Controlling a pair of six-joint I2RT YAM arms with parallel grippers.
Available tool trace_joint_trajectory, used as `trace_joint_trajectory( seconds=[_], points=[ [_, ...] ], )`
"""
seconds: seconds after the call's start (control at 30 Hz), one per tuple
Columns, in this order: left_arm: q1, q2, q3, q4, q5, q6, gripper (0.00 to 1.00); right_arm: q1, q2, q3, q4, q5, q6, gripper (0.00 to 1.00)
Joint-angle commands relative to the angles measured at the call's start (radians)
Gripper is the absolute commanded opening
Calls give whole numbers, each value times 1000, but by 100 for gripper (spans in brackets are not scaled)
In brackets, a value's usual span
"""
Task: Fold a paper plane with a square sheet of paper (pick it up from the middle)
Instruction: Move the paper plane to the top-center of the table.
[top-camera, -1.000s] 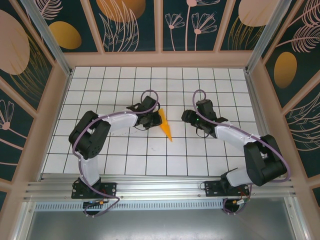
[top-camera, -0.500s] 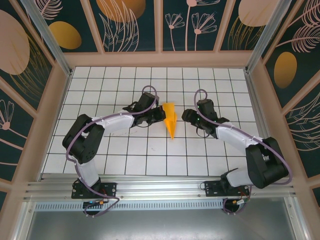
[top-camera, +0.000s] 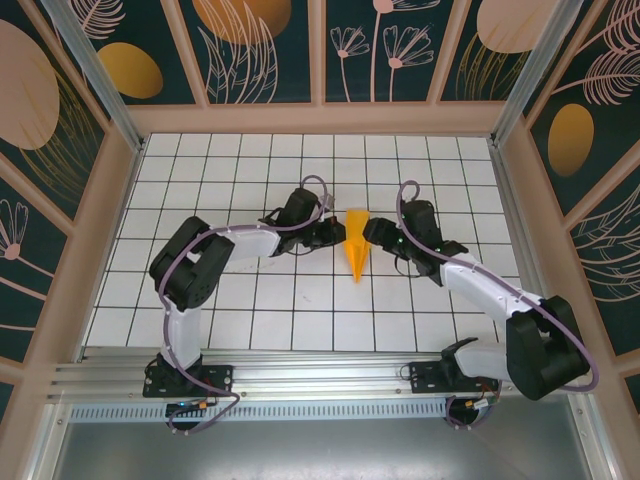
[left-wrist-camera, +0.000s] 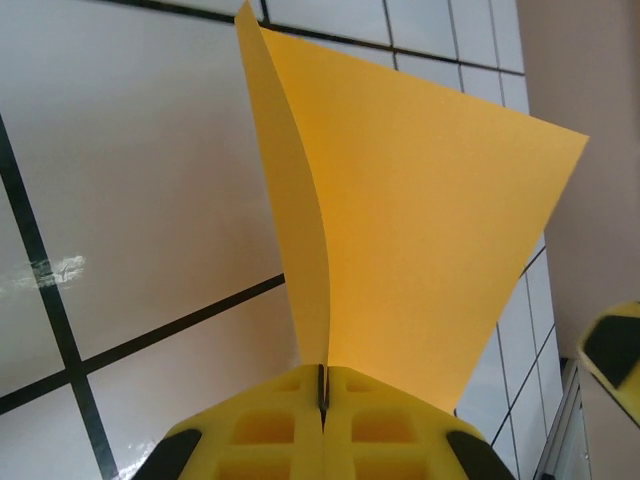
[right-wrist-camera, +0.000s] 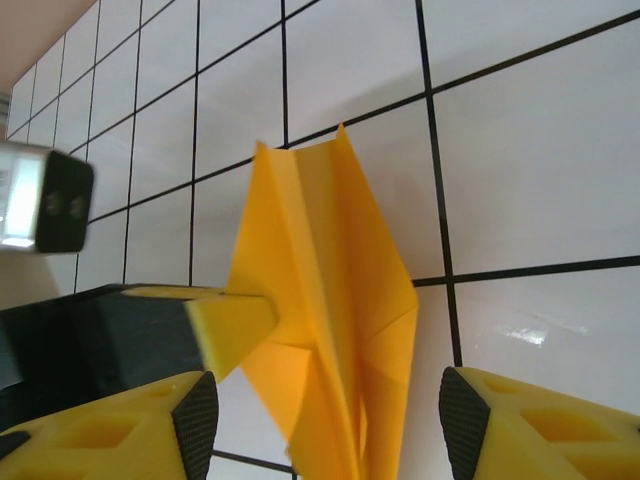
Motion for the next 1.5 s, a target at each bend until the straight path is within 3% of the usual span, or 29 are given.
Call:
trace_joint_trajectory(
  seconds=[0.0,0.5,1.03,1.47],
  points=[
    [12,36,22,78,52,6,0,35,20,-11,14,8,7,60],
    [45,56,-59,144,72,-19,0,156,232,99,-48,83,-6,57],
    [57,76,-65,126,64,-16,0,174,350,166,-69,69,-34,56],
    [62,76,-70,111,53,-4,0,190,415,214,-120,123,-37,32]
  ],
)
